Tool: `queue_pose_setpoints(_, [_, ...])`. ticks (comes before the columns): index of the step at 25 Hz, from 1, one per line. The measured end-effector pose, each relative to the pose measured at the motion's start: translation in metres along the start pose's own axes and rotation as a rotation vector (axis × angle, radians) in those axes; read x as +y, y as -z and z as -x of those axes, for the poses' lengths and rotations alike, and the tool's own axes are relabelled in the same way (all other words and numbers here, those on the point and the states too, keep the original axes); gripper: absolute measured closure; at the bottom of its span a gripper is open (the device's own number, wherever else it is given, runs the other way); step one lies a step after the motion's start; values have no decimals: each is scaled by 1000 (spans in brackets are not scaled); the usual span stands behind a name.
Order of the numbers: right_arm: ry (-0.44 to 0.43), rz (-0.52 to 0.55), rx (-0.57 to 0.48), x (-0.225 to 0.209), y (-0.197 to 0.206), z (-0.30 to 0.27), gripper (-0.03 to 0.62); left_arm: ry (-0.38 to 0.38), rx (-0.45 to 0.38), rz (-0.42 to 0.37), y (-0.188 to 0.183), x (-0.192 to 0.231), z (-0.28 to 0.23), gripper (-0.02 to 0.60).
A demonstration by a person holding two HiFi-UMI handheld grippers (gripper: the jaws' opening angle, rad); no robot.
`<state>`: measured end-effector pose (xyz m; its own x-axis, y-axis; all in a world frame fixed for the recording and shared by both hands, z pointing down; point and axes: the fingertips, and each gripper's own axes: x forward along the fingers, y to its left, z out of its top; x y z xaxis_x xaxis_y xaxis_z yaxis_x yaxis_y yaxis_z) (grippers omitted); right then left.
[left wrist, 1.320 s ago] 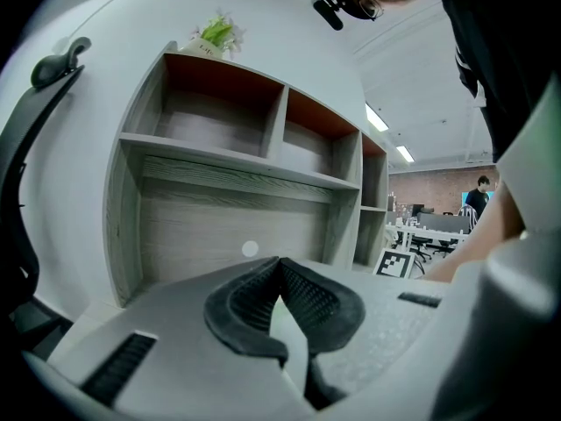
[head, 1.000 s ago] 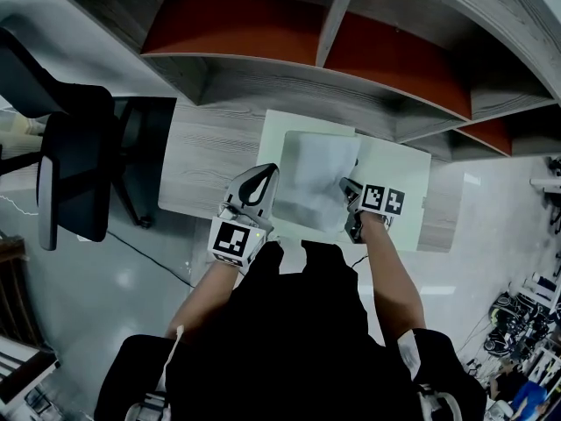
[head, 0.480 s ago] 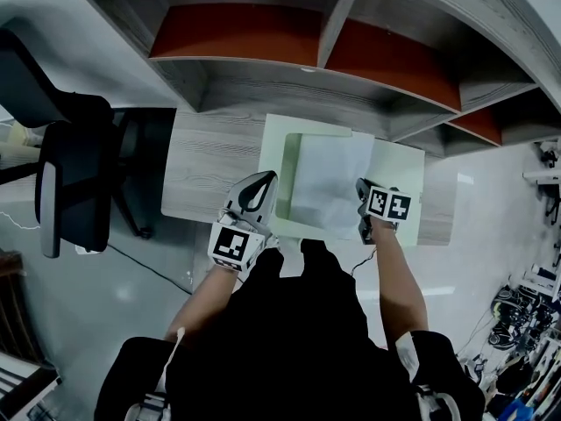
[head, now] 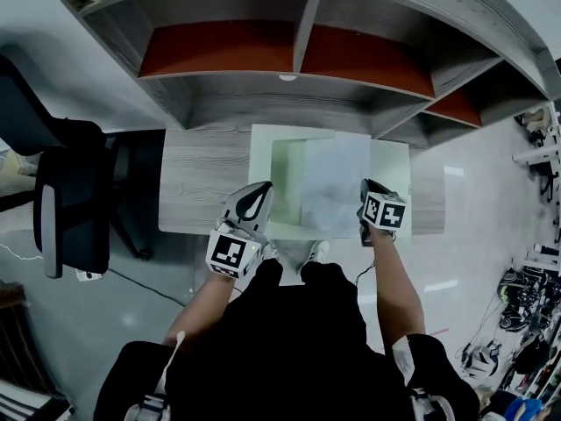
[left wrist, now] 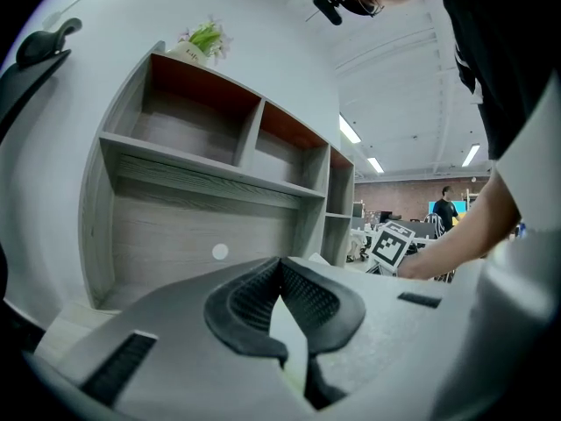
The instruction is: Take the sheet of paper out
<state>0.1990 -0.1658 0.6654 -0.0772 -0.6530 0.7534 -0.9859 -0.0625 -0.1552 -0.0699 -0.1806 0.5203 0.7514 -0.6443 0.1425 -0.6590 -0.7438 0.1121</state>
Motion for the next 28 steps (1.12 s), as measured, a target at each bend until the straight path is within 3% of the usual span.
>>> queue_pose_setpoints(7, [67,62,-128,-15,-17,40,571,22,11,2,0,-29,-9,577])
queue_pose_setpoints(20, [14,109,-421,-14,-51,124,571,55,-2,-33,-14,-103,-17,575])
queue_pose_setpoints(28, [0,131,-574,-10,-66,179,571,59,-43,-51,-36,-125,-17,575])
